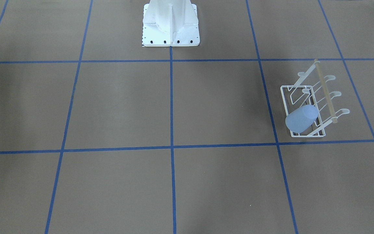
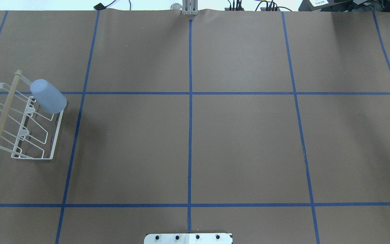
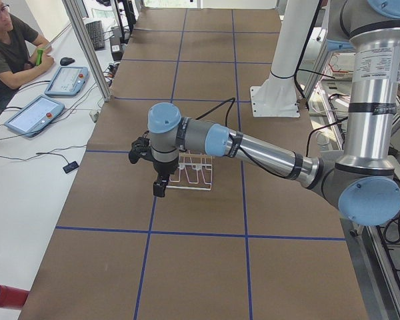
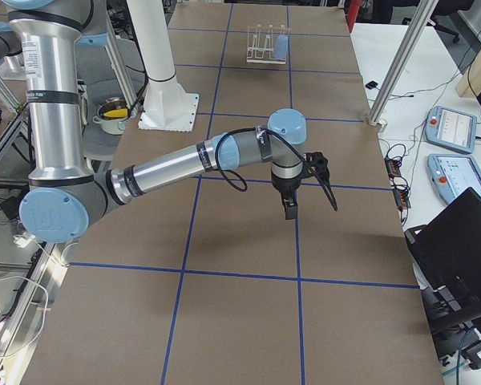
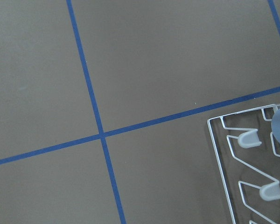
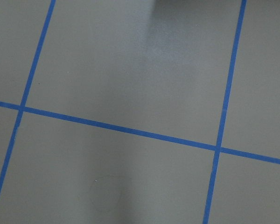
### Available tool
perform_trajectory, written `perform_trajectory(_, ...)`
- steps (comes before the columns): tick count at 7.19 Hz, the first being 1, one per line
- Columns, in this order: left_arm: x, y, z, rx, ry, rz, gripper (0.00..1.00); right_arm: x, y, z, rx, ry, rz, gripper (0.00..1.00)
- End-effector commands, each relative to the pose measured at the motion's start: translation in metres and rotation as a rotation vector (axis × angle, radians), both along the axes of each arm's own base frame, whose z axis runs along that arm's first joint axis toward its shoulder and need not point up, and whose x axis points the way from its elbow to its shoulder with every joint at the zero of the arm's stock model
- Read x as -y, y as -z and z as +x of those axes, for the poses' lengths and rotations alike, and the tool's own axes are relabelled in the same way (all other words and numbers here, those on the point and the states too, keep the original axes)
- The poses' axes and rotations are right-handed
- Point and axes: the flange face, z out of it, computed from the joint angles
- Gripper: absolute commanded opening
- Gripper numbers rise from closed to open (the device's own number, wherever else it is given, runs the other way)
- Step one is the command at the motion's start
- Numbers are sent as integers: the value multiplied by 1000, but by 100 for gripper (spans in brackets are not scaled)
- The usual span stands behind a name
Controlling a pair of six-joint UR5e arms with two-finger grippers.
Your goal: Hang cup on cup holder
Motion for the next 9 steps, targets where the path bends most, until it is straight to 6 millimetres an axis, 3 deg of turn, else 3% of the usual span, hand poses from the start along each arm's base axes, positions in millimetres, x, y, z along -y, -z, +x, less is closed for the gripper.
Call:
perform_trajectory(1, -16, -22, -5, -10, 39, -71, 98, -5, -6, 1, 0, 1, -10, 100)
perform_trajectory(4, -25, -25, 1, -96, 53, -124, 98, -2, -5, 0, 0, 1, -10, 100)
perform_trajectory(6, -32, -13, -11, -92, 80, -100, 98, 0, -6, 0, -5, 0, -11, 100)
perform_trajectory(7, -47, -9, -10, -90, 74, -92, 98, 0, -6, 0, -5, 1, -11, 100)
perform_trajectory(9, -44, -4, -6, -90, 67, -83, 98, 1, -11, 0, -6, 1, -22, 100)
